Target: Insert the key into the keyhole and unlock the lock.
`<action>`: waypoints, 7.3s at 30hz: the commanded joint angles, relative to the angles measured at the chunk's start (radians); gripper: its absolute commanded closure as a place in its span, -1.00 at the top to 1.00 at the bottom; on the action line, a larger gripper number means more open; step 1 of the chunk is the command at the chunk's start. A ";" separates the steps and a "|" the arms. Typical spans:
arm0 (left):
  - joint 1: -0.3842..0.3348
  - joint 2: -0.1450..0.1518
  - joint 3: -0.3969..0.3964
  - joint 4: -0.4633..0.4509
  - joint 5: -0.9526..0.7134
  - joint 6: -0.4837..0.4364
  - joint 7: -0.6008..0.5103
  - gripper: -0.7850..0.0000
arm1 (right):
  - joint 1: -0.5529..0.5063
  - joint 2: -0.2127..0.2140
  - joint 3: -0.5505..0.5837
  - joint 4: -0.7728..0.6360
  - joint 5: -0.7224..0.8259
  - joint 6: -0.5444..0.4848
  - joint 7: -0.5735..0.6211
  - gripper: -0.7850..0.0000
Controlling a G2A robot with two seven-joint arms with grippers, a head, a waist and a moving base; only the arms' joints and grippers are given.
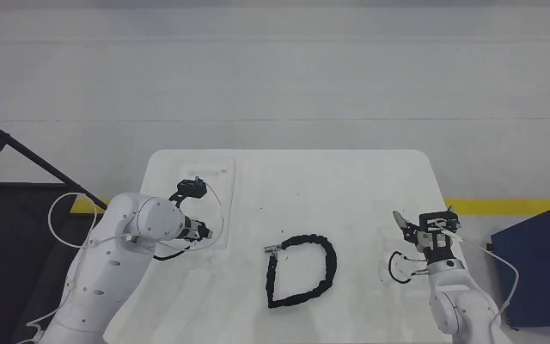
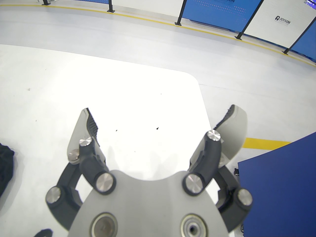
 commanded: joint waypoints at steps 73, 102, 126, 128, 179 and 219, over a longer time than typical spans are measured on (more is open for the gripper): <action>0.172 0.100 -0.155 0.155 -1.054 -0.640 0.198 -1.00 | 0.000 0.000 0.000 0.000 0.000 0.000 0.000 1.00; 0.352 0.269 -0.218 0.000 -1.301 -0.703 0.260 -1.00 | 0.047 -0.001 0.018 -0.004 0.028 -0.002 0.027 1.00; 0.352 0.269 -0.218 0.000 -1.301 -0.703 0.260 -1.00 | 0.505 0.027 -0.467 0.001 -1.000 -0.533 -0.212 1.00; 0.352 0.269 -0.218 0.000 -1.301 -0.703 0.260 -1.00 | 0.520 0.021 -0.488 0.031 -1.002 -0.474 -0.207 1.00; 0.352 0.269 -0.218 0.000 -1.301 -0.703 0.260 -1.00 | 1.398 0.003 -1.430 0.537 0.742 -1.012 0.630 1.00; 0.352 0.269 -0.218 0.000 -1.301 -0.703 0.260 -1.00 | 1.318 -0.068 -1.430 0.770 0.065 -1.012 0.105 -0.24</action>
